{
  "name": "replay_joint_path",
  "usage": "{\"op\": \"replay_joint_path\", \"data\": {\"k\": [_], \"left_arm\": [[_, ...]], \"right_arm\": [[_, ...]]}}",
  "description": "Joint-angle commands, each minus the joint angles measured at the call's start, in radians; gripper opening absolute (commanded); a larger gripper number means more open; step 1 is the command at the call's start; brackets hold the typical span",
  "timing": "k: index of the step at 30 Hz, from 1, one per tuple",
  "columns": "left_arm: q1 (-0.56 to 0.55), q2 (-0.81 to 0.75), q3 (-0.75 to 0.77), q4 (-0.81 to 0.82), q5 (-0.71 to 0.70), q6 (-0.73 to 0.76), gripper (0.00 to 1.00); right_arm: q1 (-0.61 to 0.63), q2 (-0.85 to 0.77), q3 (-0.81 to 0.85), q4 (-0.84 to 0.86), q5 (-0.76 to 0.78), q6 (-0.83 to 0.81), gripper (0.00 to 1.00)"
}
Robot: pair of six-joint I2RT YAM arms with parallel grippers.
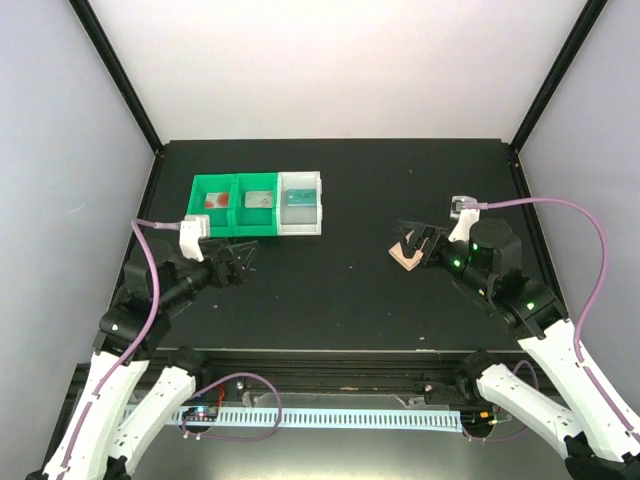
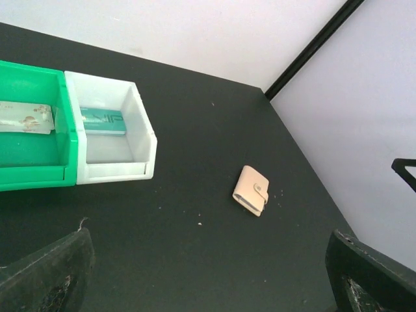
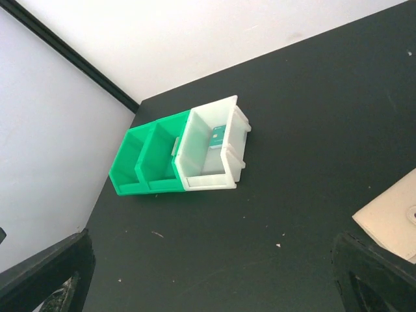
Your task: Take the credit cards out of the card holder
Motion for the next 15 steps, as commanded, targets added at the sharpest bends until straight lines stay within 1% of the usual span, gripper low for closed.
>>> {"op": "replay_joint_path", "data": {"k": [1, 5, 9, 15], "left_arm": [[0.009, 0.003, -0.02, 0.03, 0.022, -0.021, 0.99], [0.009, 0.009, -0.037, 0.037, 0.026, -0.022, 0.99], [0.009, 0.009, -0.059, 0.044, 0.03, -0.015, 0.99], [0.009, 0.001, -0.089, 0.038, 0.004, -0.004, 0.99]], "right_arm": [[-0.006, -0.008, -0.008, -0.017, 0.041, 0.021, 1.0], [-0.006, -0.007, -0.032, 0.006, 0.036, 0.021, 1.0], [-0.006, 0.015, -0.086, 0.019, 0.096, 0.032, 1.0], [-0.006, 0.074, -0.128, 0.032, 0.113, 0.045, 1.0]]}}
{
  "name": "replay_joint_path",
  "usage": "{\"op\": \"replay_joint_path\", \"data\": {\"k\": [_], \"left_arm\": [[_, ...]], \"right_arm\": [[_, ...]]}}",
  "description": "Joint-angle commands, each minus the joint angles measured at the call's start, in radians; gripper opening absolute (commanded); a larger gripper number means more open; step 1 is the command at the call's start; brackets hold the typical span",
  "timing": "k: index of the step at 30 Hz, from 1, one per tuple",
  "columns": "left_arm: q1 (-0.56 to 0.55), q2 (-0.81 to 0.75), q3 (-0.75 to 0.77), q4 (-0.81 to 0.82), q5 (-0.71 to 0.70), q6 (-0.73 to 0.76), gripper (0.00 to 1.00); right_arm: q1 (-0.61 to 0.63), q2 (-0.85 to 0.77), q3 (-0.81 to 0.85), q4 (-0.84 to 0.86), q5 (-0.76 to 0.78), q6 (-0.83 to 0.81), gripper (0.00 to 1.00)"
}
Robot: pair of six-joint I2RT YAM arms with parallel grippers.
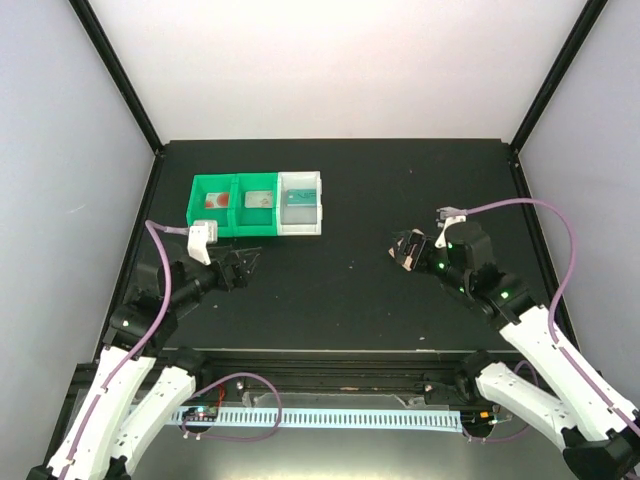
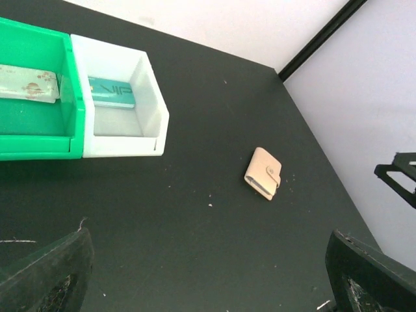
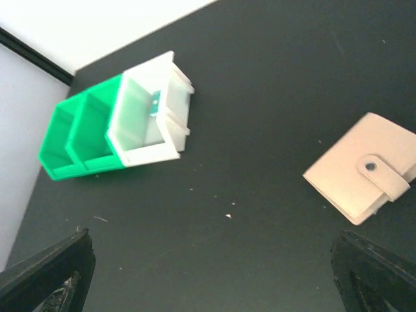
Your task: Take the credit cards out of the card holder
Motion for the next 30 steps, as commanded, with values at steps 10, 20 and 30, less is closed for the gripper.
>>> {"op": "replay_joint_path", "data": {"k": [10, 20, 30], "left_arm": [[0.009, 0.0, -0.023, 0.02, 0.016, 0.022, 0.99], [0.009, 0.001, -0.03, 0.005, 0.062, 0.04, 0.99], [0.009, -0.029, -0.08, 0.01, 0.051, 0.032, 0.99]], "right_arm": [[-0.04, 0.124, -0.145, 0.141, 0.189, 0.011, 0.73], [-0.294, 0.406, -0.212, 0.378, -0.078, -0.034, 0.52], [-0.407, 0.664, -0.138, 0.479, -0.154, -0.033, 0.5]]}}
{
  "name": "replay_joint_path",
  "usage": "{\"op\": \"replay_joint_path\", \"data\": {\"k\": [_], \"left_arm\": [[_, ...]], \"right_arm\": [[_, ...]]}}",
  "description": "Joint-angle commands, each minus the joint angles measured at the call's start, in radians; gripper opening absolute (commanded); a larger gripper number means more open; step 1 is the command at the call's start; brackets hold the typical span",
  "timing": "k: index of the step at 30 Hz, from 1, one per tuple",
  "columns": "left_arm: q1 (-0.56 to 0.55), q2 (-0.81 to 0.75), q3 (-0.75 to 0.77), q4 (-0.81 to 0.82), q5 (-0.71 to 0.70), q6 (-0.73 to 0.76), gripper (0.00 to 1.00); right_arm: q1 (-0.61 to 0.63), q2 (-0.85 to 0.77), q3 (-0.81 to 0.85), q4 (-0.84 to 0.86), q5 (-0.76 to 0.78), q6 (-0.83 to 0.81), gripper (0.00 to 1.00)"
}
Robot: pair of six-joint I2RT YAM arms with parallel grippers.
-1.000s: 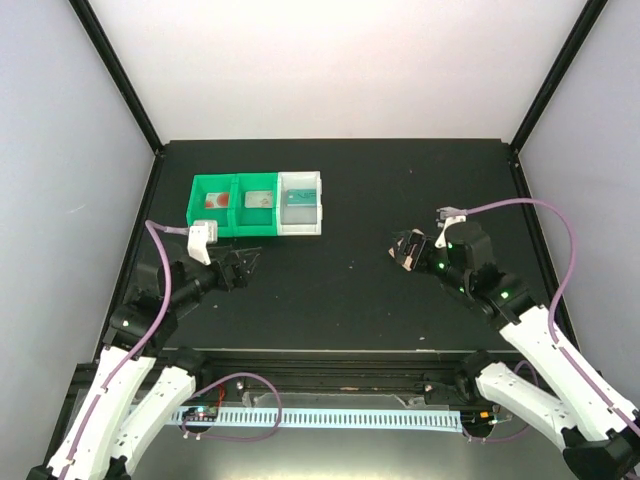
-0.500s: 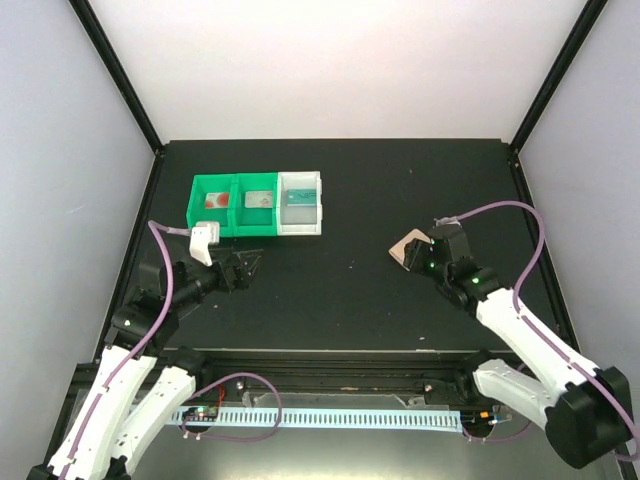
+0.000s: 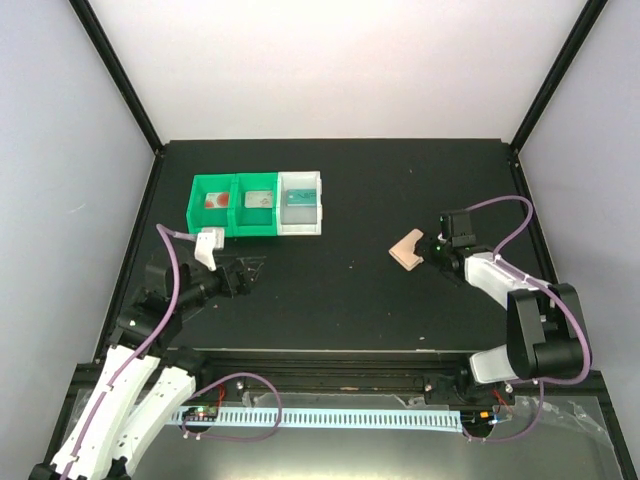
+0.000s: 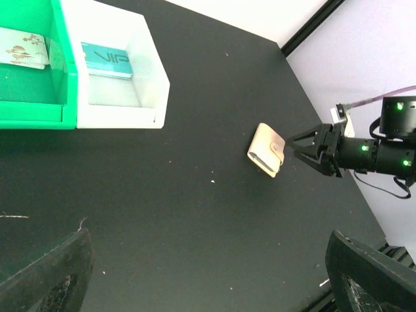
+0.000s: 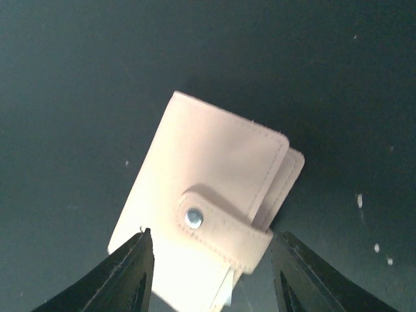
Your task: Take the credit cards out of the card holder
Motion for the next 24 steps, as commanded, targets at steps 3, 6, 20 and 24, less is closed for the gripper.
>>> {"op": "replay_joint_path", "data": {"k": [3, 6, 20, 24], "left_arm": [[0.009, -0.039, -0.01, 0.0, -0.005, 0.025, 0.99], [0.009, -0.05, -0.008, 0.002, -0.015, 0.029, 0.99], [0.009, -0.058, -0.02, -0.024, -0.008, 0.002, 0.99], [0.009, -0.054, -0.019, -0.006, -0.014, -0.011, 0.99]], "right_arm": [[-0.039, 0.093, 0.054, 0.079, -0.01, -0.013, 0.5], [-0.041, 0.137, 0.066, 0.077, -0.012, -0.009, 0.5], [-0.023, 0.249, 0.172, -0.032, -0.09, -0.168, 0.43], [0.003, 0.248, 0.192, -0.082, -0.058, -0.196, 0.43]]}}
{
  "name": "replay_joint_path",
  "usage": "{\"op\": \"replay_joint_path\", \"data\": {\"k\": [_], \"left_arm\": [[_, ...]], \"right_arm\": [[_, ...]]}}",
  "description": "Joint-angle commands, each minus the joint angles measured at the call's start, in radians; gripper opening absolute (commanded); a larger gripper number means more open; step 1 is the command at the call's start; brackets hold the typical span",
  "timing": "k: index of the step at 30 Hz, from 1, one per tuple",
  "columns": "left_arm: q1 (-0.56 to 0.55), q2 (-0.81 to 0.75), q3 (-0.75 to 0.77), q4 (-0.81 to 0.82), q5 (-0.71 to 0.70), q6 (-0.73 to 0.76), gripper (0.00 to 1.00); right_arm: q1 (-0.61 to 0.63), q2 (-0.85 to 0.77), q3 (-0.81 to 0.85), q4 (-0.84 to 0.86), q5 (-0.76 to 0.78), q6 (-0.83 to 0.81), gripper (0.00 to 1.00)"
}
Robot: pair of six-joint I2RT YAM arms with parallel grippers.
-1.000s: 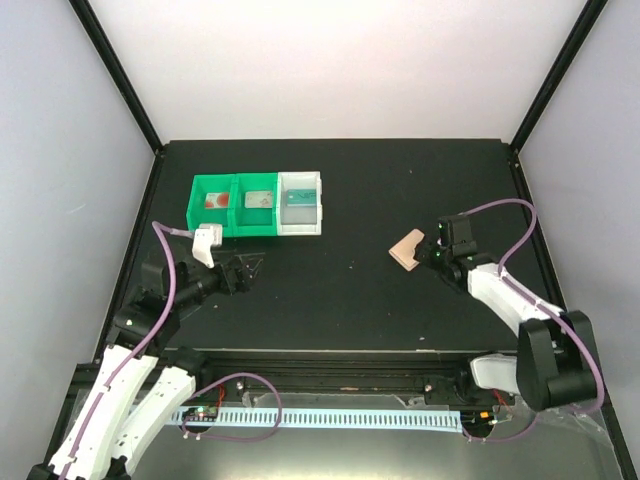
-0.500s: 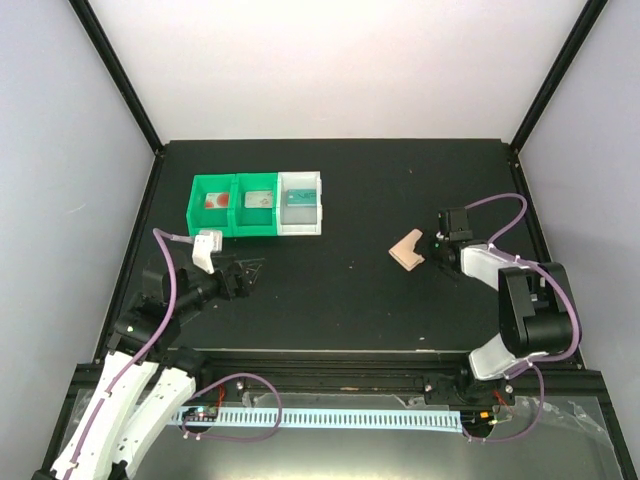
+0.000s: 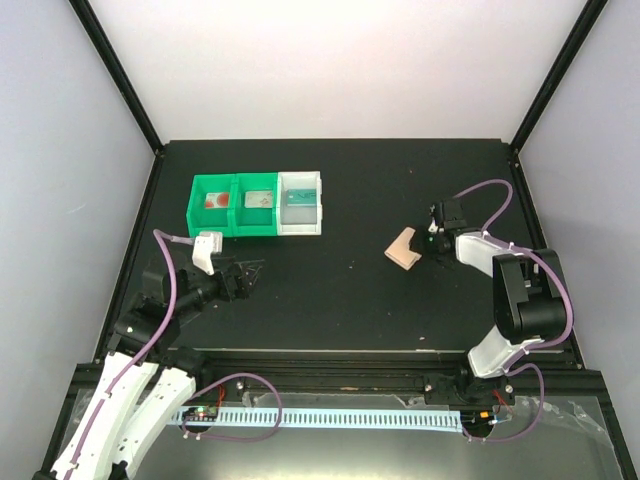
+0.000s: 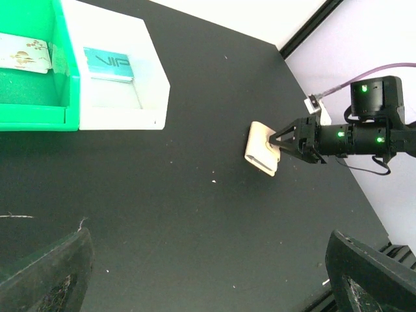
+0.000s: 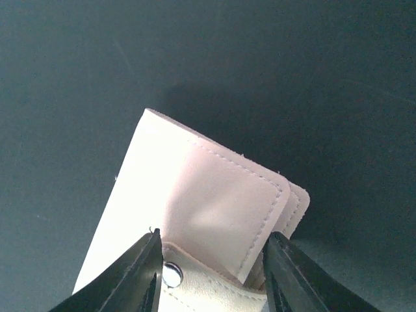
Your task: Take the credit cards out of the card holder
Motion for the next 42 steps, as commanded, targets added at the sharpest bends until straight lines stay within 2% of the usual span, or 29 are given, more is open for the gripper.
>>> {"op": "replay_joint_path", "data": {"k": [1, 27, 34, 42], "left_arm": [[0.009, -0.005, 0.003, 0.015, -0.006, -0.025, 0.99], [0.009, -0.037, 0.014, -0.023, -0.015, -0.039, 0.99], [0.009, -0.038, 0.014, -0.01, -0.019, -0.056, 0.99], [0.009, -0.029, 0.011, -0.008, -0.028, -0.061, 0.99]], "right_arm": [[0.03, 0.004, 0.035, -0.067, 0.007, -0.062, 0.43], [0.347, 0.108, 0.181, -0.289, 0.204, -0.154, 0.4], [0.36, 0.04, 0.189, -0.294, 0.242, -0.138, 0.38], [0.344, 0.057, 0.275, -0.274, 0.305, -0.126, 0.52]]}}
